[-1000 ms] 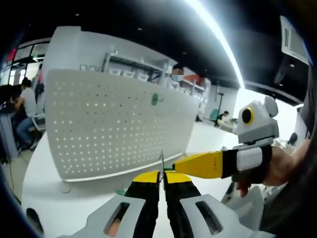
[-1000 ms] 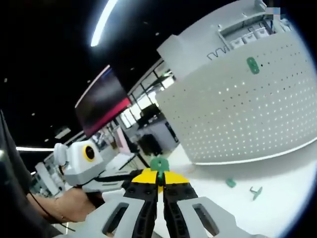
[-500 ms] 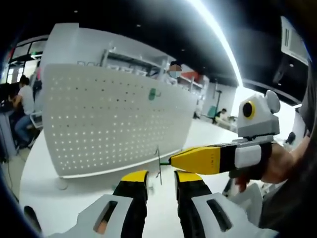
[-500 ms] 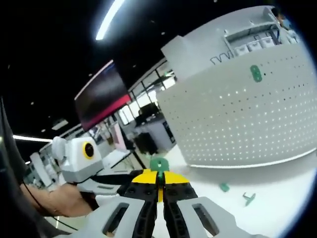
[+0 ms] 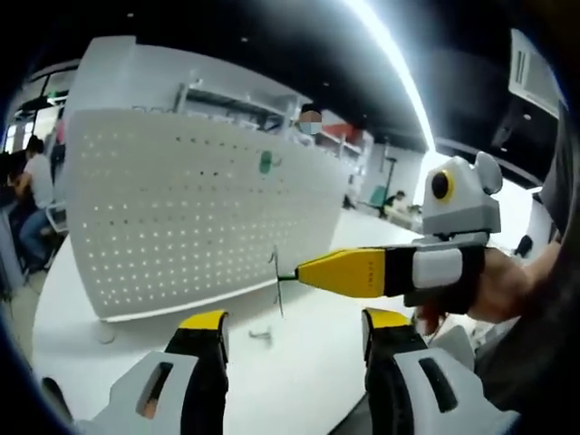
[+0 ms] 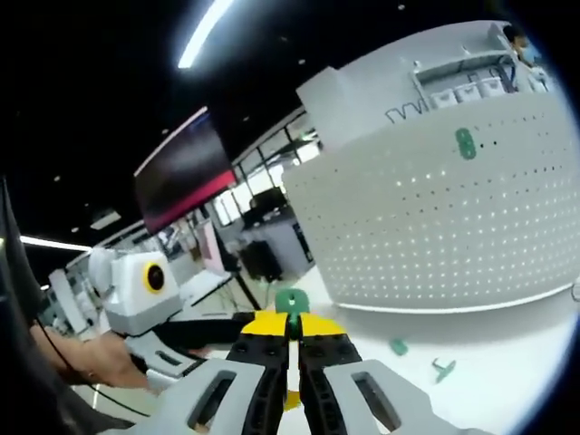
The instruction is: Insert the hook assembly into the mounting plate slot until the hook locks in place.
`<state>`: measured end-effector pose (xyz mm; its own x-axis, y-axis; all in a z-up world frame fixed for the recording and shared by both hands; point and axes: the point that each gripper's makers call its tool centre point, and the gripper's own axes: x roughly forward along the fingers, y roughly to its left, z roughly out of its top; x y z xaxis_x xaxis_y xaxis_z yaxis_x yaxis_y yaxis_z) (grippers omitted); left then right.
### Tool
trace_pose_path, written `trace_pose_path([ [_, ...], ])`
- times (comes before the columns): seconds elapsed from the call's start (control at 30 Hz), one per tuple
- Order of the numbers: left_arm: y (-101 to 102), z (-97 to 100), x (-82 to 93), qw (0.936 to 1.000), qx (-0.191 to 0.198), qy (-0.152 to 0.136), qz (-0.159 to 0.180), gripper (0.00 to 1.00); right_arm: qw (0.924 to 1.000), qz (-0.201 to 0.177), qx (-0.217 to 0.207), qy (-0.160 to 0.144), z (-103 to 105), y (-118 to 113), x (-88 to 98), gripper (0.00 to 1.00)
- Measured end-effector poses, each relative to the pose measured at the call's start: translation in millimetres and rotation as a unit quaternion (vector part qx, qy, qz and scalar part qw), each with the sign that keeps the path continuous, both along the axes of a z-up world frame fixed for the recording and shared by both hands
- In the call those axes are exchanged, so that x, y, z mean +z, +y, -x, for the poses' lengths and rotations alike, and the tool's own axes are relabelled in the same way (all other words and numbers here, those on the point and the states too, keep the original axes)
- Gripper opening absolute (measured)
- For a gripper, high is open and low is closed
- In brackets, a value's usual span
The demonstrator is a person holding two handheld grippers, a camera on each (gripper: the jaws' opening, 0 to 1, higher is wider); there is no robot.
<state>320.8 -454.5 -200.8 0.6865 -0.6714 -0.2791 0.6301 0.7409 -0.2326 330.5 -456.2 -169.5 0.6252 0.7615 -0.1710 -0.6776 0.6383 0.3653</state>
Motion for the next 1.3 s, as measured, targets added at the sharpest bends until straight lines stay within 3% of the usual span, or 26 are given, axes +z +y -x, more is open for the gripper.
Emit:
trace_pose_path([
  [0.27, -5, 4.5, 1.8, 0.9999, -0.011, 0.003, 0.003, 0.74, 0.9998, 0.014, 0.001, -0.011, -3, -2, -3.0, 0.0],
  [0.43, -6, 6.5, -0.1, 1.0, -0.006, 0.007, -0.003, 0.87, 0.9996, 0.024, -0.003, -0.016, -7, -6, -6.4, 0.0],
  [0.6, -9, 9.7, 4.6, 0.9997, -0.009, 0.01, 0.019, 0.91, 0.9993, 0.029, -0.008, -0.021, -12, -13, -7.5, 0.0],
  [0.83, -9, 8.3, 7.8, 0.9997, -0.003, 0.008, 0.022, 1.0, 0.9988, 0.033, -0.022, -0.029, -21, -23, -5.7, 0.0],
  [1.17, -9, 5.0, 11.8, 0.9995, 0.004, 0.006, 0.03, 1.0, 0.9962, 0.048, -0.053, -0.05, -36, -38, -3.0, 0.0],
  [1.3, -7, 3.4, 5.7, 0.9999, 0.008, 0.007, 0.012, 1.0, 0.9947, 0.053, -0.066, -0.059, -47, -45, -1.0, 0.0],
])
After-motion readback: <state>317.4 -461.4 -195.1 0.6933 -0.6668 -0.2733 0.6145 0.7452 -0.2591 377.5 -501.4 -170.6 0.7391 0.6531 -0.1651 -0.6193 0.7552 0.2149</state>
